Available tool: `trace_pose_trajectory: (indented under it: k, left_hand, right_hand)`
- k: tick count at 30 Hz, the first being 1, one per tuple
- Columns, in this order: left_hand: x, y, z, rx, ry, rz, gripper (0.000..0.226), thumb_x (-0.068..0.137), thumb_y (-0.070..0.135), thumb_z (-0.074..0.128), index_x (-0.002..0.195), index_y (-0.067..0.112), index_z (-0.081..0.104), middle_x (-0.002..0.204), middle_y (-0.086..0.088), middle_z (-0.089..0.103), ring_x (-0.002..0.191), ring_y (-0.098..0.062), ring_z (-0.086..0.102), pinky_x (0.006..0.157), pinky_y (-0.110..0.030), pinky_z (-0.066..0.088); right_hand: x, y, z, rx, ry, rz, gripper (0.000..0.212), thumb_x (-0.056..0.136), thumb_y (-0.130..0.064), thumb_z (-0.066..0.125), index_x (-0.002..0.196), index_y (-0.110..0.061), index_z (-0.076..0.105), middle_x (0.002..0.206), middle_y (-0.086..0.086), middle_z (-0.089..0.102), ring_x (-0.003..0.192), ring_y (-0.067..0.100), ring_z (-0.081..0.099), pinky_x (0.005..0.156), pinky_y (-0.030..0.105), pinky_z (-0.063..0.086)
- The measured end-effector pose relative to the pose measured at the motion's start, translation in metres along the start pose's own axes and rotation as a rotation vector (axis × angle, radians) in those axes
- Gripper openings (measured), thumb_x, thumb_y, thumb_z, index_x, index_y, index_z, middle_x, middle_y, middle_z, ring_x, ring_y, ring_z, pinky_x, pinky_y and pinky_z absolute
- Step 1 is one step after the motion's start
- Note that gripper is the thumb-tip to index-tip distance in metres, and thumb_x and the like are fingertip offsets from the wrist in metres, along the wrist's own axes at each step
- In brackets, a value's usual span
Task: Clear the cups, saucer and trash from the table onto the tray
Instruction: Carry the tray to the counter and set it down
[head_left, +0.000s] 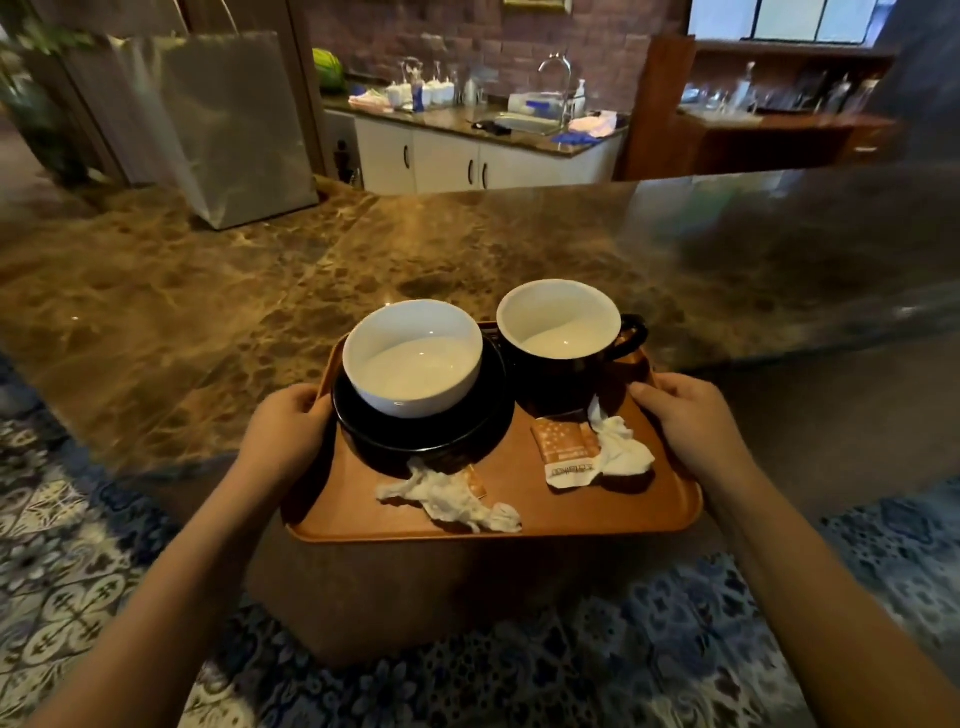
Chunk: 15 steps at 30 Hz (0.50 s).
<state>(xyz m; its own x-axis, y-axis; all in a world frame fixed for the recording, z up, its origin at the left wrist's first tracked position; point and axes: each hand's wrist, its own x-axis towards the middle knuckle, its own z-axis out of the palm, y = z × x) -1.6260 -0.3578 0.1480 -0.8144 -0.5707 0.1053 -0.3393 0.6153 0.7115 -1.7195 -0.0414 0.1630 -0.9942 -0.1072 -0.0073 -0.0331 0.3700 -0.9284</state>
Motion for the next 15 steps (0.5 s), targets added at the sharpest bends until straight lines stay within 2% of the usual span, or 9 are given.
trace_pose_trajectory:
  k: [2,6,10,13,15]
  left_hand:
    - [0.021,0.004,0.006,0.005,0.008,-0.026,0.036,0.093,0.025,0.045,0.085,-0.003,0.065,0.074,-0.019,0.063,0.064,-0.025,0.053,0.056,-0.033,0.037]
    - [0.066,0.007,0.020,0.037,0.016,-0.041,0.039,0.093,0.027,0.044,0.085,-0.006,0.064,0.075,-0.025,0.064,0.063,-0.027,0.053,0.057,-0.033,0.036]
    - [0.118,0.006,0.035,0.076,-0.006,-0.042,0.038,0.093,0.025,0.044,0.087,-0.007,0.064,0.082,-0.027,0.065,0.069,-0.032,0.055,0.053,-0.032,0.033]
    - [0.160,0.008,0.045,0.142,-0.038,-0.028,0.036,0.092,0.024,0.044,0.078,-0.004,0.061,0.075,-0.023,0.061,0.065,-0.028,0.050,0.052,-0.032,0.031]
    - [0.188,0.010,0.051,0.201,-0.051,0.013,0.035,0.092,0.022,0.043,0.068,-0.001,0.053,0.066,-0.019,0.054,0.059,-0.026,0.045,0.050,-0.033,0.027]
  right_hand:
    - [0.023,-0.002,0.002,0.007,-0.003,0.031,0.029,0.093,-0.019,0.049,0.095,0.005,0.066,0.093,0.026,0.069,0.072,0.025,0.063,0.061,0.028,0.049]
    - [0.068,-0.005,0.013,0.010,-0.004,0.040,0.030,0.092,-0.018,0.050,0.094,0.008,0.065,0.076,0.015,0.067,0.062,0.018,0.059,0.047,0.015,0.046]
    - [0.115,-0.007,0.027,0.010,0.005,0.027,0.035,0.090,-0.020,0.053,0.094,0.013,0.063,0.092,0.031,0.067,0.073,0.028,0.060,0.058,0.029,0.043]
    - [0.155,-0.009,0.039,0.000,0.000,0.043,0.036,0.091,-0.020,0.052,0.095,0.015,0.062,0.086,0.028,0.066,0.069,0.027,0.058,0.058,0.029,0.044]
    - [0.182,-0.011,0.046,-0.021,0.007,0.051,0.036,0.092,-0.020,0.050,0.095,0.013,0.062,0.088,0.028,0.067,0.071,0.027,0.059,0.059,0.029,0.045]
